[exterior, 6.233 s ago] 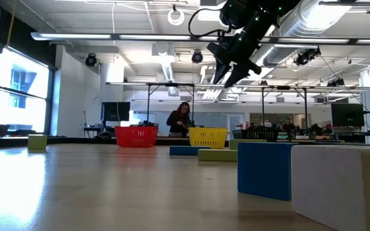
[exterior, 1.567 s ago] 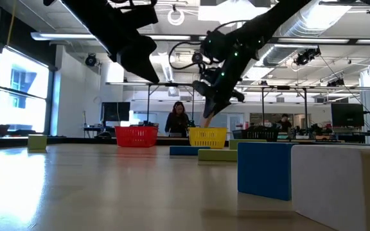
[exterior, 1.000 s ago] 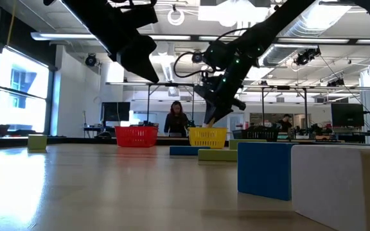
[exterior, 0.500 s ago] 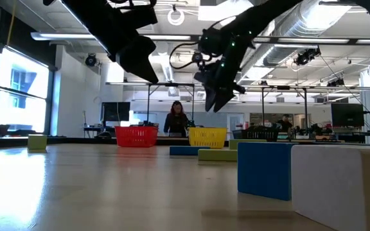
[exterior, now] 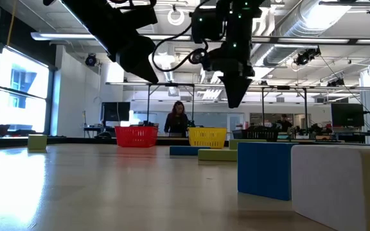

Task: Sort & place blocks by color
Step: Put the blue block into the black bin

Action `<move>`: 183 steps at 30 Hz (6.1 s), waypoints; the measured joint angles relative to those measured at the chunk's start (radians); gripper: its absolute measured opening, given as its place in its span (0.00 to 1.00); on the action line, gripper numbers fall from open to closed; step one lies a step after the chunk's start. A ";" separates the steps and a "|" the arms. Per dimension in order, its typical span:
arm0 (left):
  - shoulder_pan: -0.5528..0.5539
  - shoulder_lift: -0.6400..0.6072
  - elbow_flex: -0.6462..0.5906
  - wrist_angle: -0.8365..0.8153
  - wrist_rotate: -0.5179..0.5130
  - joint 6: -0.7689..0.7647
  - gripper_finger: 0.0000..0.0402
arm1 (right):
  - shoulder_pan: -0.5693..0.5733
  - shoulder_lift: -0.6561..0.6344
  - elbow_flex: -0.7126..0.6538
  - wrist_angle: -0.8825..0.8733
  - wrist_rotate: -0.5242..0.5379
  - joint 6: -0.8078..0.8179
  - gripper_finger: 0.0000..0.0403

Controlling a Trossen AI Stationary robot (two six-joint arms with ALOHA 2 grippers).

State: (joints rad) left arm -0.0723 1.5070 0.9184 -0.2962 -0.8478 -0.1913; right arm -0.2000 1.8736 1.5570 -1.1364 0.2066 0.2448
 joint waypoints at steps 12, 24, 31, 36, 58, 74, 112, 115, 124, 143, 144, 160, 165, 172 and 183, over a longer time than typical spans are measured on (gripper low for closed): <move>0.000 0.000 0.000 0.000 0.052 0.000 0.42 | 0.238 -0.002 0.000 -0.163 0.074 0.129 0.40; 0.000 0.000 0.000 0.000 0.052 0.003 0.42 | 0.436 -0.002 -0.001 -0.354 0.118 0.305 0.40; 0.000 0.000 0.000 0.000 0.052 0.003 0.42 | 0.527 -0.015 -0.002 -0.433 0.124 0.406 0.40; 0.000 0.000 0.000 0.000 0.052 0.003 0.42 | 0.586 -0.068 -0.002 -0.434 0.107 0.467 0.40; 0.000 0.000 0.000 0.001 0.052 0.007 0.42 | 0.744 -0.305 -0.148 -0.409 0.080 0.634 0.40; 0.000 0.000 0.000 0.002 0.053 -0.045 0.42 | 0.764 -0.421 -0.448 -0.038 -0.115 0.446 0.40; 0.000 0.000 0.000 0.002 0.092 -0.087 0.42 | 0.910 -0.212 -0.533 0.314 -0.163 -0.027 0.40; 0.000 0.000 0.000 0.002 0.092 -0.087 0.42 | 0.913 -0.198 -0.533 0.335 -0.162 -0.030 0.40; 0.000 0.000 0.000 0.001 0.096 -0.086 0.42 | 0.916 -0.154 -0.533 0.341 -0.162 -0.043 0.40; 0.000 0.000 0.000 0.001 0.098 -0.086 0.42 | 0.916 -0.151 -0.570 0.342 -0.211 0.042 0.40; 0.000 0.000 0.000 0.001 0.098 -0.086 0.42 | 0.916 -0.151 -0.579 0.349 -0.216 0.049 0.40; 0.000 0.000 0.000 0.001 0.104 -0.086 0.42 | 0.916 -0.150 -0.591 0.400 -0.197 0.067 0.37; 0.000 0.000 0.000 0.001 0.105 -0.078 0.42 | 0.914 -0.147 -0.589 0.370 -0.197 0.118 0.31; 0.000 0.000 0.000 0.001 0.105 -0.067 0.42 | 0.914 -0.133 -0.585 0.361 -0.204 0.166 0.29; 0.002 0.000 0.000 0.000 0.106 -0.041 0.42 | 0.904 -0.125 -0.525 0.253 -0.019 0.356 0.28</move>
State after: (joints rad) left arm -0.0700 1.5070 0.9180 -0.2958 -0.7418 -0.2321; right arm 0.7042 1.7489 1.0317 -0.8829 0.1881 0.6008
